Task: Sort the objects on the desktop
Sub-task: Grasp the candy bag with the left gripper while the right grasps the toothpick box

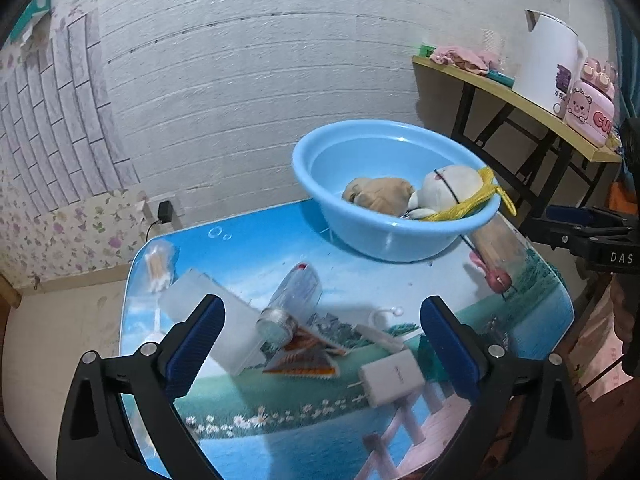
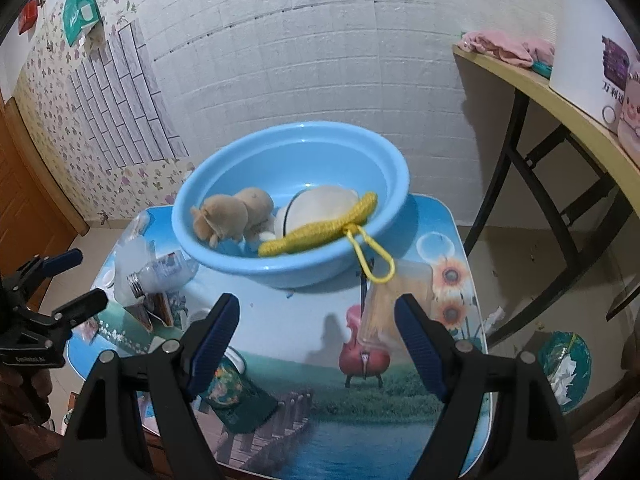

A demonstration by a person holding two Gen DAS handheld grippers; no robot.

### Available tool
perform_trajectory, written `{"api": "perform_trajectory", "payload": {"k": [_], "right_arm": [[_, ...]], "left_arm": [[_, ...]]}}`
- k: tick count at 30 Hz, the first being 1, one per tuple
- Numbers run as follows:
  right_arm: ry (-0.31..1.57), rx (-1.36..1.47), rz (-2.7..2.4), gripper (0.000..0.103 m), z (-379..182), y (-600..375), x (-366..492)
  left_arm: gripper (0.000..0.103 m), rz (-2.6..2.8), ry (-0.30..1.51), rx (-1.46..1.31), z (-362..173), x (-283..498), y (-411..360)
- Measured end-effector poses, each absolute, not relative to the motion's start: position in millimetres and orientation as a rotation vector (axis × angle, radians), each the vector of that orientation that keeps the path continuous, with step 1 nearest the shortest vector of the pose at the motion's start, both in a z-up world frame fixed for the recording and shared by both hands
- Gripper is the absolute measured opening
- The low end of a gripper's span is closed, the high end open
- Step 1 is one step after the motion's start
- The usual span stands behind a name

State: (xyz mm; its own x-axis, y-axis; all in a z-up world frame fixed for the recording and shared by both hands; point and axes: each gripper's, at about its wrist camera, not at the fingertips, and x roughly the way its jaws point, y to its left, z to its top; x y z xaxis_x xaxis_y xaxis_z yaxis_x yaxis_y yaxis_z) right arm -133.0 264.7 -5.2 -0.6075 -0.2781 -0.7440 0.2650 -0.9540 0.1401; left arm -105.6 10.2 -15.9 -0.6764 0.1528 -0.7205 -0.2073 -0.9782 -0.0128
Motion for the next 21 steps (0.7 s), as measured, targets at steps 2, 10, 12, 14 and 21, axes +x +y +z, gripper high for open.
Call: {"api": "perform_trajectory", "payload": {"k": [2, 10, 12, 14, 21], "right_arm": [[-0.021, 1.204, -2.58, 0.088, -8.1, 266.1, -132.9], [-0.041, 1.186, -2.616, 0.103, -13.6, 273.0, -134.0], [-0.045, 1.088, -2.658, 0.103, -10.0, 272.8, -129.0], [-0.021, 1.067, -2.664, 0.103, -8.1, 270.0, -128.0], [-0.025, 1.164, -2.638, 0.103, -19.8, 271.3, -137.3]], "left_arm": [[0.099, 2.716, 0.099, -1.168, -18.9, -103.3, 6.4], [0.099, 2.743, 0.087, -1.212, -30.8, -95.9, -8.9], [0.099, 2.761, 0.08, -1.218, -34.5, -94.1, -15.0], [0.103, 2.793, 0.088, -1.22, -37.5, -92.2, -21.5], [0.103, 2.839, 0.062, -1.279, -48.7, -91.1, -44.2]]}}
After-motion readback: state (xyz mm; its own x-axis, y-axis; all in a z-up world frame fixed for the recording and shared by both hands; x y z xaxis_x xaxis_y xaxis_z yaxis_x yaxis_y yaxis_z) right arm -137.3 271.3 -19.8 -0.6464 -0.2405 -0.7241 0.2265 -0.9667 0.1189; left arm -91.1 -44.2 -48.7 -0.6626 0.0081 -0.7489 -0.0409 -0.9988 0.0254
